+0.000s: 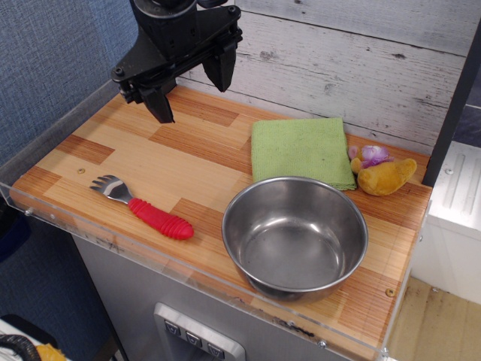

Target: Place the napkin in the upper left hand corner.

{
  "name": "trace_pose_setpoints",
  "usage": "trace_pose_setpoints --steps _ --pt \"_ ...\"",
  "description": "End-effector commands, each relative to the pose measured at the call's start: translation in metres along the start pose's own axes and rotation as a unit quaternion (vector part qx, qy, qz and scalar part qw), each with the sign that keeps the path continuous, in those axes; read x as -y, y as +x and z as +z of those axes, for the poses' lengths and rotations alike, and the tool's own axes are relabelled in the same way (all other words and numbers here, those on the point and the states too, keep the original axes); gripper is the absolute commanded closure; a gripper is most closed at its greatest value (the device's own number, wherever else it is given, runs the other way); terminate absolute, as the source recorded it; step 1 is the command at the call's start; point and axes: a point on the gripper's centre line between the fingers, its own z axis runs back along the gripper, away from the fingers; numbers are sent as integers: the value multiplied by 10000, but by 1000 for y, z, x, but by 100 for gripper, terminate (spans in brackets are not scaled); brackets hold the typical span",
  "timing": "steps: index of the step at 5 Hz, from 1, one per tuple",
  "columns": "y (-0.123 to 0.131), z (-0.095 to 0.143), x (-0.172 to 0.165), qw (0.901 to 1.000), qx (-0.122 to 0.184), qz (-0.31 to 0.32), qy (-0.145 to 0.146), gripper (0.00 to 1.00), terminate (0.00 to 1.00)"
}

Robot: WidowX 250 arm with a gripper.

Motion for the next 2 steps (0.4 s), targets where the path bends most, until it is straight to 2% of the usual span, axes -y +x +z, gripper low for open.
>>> trace_pose_setpoints --steps 1,2 --pt "0 0 0 10000 0 0 0 0 0" --pt "-5 -9 33 9968 29 -799 38 0 0"
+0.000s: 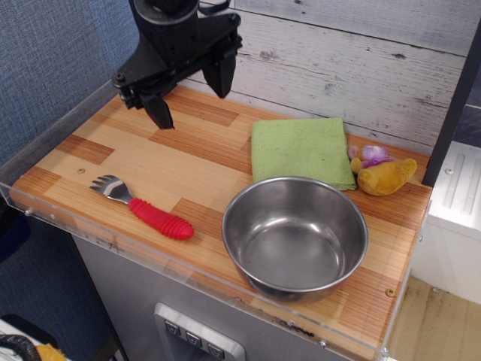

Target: Place the napkin in the upper left hand corner.

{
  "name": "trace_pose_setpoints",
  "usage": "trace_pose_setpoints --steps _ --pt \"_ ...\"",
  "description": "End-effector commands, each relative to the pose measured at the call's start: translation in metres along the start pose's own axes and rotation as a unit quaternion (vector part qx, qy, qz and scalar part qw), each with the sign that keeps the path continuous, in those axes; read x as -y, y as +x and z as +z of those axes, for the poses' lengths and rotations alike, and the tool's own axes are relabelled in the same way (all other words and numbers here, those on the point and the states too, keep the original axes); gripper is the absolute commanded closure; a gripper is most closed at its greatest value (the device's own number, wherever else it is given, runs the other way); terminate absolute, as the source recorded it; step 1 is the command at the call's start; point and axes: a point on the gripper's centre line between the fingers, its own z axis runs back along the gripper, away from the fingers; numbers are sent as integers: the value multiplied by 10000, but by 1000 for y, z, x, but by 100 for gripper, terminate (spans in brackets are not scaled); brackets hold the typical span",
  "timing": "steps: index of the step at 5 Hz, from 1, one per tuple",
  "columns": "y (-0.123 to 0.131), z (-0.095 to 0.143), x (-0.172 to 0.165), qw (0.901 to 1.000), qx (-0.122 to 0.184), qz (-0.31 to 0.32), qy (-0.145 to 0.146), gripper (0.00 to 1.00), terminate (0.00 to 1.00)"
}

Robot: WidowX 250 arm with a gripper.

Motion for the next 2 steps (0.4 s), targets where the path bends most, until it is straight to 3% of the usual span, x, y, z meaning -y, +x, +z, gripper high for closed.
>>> trace_pose_setpoints --steps 1,2 --pt "-7 -8 62 9949 -75 -976 -224 0 0" --pt "-9 -17 80 9912 -336 -1242 -322 0 0"
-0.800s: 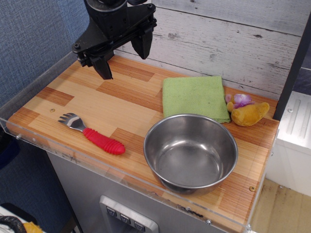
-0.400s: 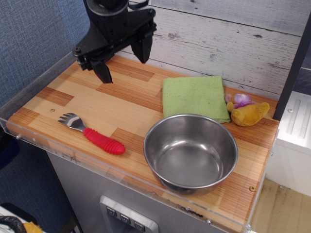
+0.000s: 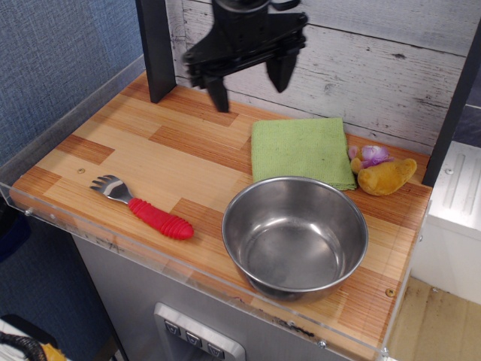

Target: Place the napkin in the upper left hand corner.

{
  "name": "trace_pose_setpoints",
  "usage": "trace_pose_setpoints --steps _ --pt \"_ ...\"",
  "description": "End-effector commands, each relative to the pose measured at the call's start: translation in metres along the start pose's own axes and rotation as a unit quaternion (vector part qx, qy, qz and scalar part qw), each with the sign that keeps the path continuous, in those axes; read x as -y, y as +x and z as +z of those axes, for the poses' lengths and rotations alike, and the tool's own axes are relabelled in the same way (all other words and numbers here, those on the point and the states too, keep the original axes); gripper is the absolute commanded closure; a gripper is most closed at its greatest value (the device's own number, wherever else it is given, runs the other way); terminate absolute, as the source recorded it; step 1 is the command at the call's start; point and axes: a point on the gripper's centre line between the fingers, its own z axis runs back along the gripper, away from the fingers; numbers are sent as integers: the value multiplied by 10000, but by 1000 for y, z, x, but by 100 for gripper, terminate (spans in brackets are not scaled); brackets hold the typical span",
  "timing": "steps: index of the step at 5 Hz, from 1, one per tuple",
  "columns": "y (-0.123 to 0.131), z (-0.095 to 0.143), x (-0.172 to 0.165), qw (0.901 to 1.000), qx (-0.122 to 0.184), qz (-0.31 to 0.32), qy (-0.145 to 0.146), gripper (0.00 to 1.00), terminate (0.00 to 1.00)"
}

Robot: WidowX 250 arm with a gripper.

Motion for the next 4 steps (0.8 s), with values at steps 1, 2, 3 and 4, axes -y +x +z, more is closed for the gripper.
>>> trace_pose_setpoints --steps 1,2,3,4 --pt "3 -18 42 9990 -242 -357 -152 0 0" --pt "-4 -39 49 9981 -468 -387 66 0 0" --pt "-11 -57 50 9975 -504 -466 166 0 0" --pt "-15 -71 48 9964 -579 -533 326 0 0"
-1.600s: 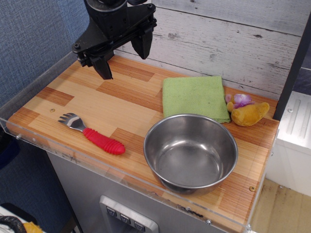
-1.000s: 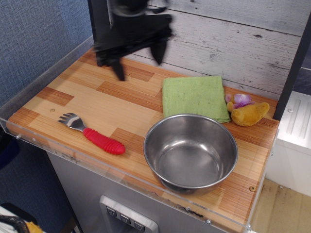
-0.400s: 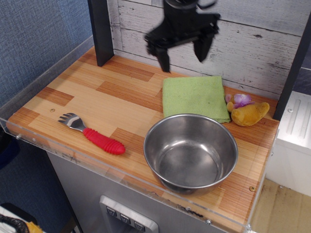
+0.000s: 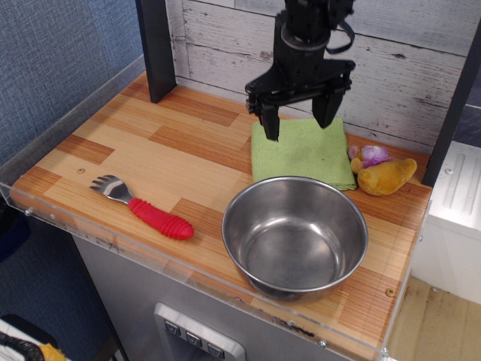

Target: Place the napkin in the upper left hand corner.

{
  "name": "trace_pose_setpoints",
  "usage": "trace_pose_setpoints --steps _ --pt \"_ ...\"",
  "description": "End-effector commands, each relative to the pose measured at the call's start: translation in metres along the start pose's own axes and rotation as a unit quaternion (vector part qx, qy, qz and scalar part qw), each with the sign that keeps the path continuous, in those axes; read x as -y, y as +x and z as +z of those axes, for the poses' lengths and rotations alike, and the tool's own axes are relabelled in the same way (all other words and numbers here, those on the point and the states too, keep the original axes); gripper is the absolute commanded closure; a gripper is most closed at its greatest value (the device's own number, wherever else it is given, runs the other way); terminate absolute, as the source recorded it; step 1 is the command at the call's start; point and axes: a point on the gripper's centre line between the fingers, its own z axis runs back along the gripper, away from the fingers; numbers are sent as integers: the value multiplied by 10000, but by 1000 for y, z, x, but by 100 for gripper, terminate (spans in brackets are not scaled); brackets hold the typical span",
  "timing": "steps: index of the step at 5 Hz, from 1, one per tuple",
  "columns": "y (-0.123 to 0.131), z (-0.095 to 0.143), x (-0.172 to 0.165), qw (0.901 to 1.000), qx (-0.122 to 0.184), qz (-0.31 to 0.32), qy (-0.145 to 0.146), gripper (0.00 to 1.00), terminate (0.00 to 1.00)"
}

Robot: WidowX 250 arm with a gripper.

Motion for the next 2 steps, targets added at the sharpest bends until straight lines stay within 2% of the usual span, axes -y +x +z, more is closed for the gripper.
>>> trace_pose_setpoints --steps 1,2 --pt "2 -11 4 10000 49 -45 41 0 0" --pt "-1 -25 8 9999 130 -13 -14 0 0"
